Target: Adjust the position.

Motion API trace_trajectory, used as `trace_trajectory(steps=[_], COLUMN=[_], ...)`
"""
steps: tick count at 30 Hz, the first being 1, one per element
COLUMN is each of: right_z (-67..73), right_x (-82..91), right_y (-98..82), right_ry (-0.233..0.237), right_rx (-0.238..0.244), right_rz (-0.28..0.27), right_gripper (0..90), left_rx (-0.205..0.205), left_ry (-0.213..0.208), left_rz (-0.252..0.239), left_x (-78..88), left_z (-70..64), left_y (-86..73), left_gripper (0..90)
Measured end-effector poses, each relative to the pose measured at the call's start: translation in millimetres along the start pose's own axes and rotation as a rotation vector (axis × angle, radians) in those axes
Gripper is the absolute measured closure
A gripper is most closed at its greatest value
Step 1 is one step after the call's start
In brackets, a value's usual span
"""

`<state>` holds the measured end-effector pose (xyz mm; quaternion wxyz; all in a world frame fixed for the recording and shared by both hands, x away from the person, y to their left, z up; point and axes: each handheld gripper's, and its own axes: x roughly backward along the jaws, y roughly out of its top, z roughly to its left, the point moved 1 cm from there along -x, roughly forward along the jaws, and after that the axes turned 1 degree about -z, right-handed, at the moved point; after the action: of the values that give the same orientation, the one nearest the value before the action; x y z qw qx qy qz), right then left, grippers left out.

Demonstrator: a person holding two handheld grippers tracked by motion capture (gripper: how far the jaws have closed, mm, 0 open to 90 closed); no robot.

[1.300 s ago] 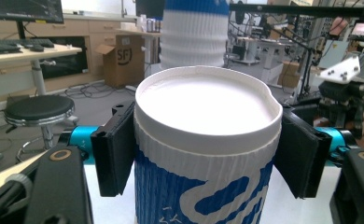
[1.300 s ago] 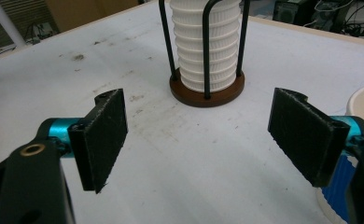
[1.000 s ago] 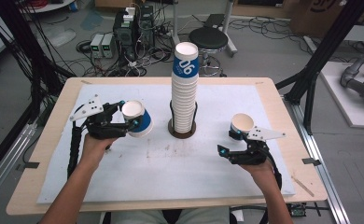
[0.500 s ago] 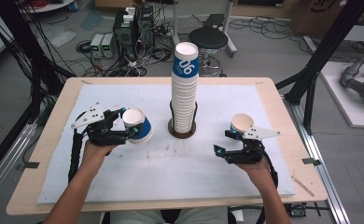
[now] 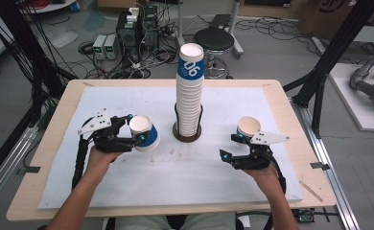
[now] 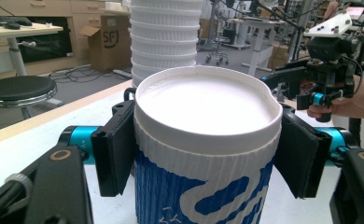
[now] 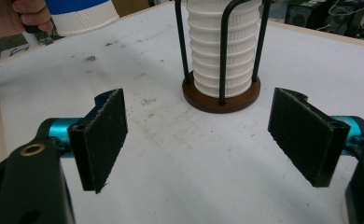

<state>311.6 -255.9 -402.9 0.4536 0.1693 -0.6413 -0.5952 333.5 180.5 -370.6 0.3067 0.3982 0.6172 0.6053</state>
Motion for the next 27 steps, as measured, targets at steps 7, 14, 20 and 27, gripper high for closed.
trace_trajectory(steps=[7,14,20,27], right_z=[4.5,12.6,23.1,34.3], right_x=[0.3,-6.1,-17.2,-34.0], right_y=[0.3,3.5,11.5,20.7], right_ry=[0.021,0.07,0.128,0.195], right_rx=[0.011,0.024,0.055,0.082], right_rz=[-0.004,-0.003,-0.015,-0.026], right_gripper=[20.3,20.3,20.3,20.3], left_rx=[-0.004,0.001,-0.005,-0.01], left_ry=[-0.02,-0.042,-0.066,-0.089], left_rz=[0.017,0.025,0.026,0.029], left_x=[-6.3,-12.4,-16.5,-20.0], left_z=[-5.9,-12.2,-19.1,-24.4], left_y=[-1.5,-3.7,-4.9,-5.9], left_gripper=[29.5,29.5,29.6,29.6])
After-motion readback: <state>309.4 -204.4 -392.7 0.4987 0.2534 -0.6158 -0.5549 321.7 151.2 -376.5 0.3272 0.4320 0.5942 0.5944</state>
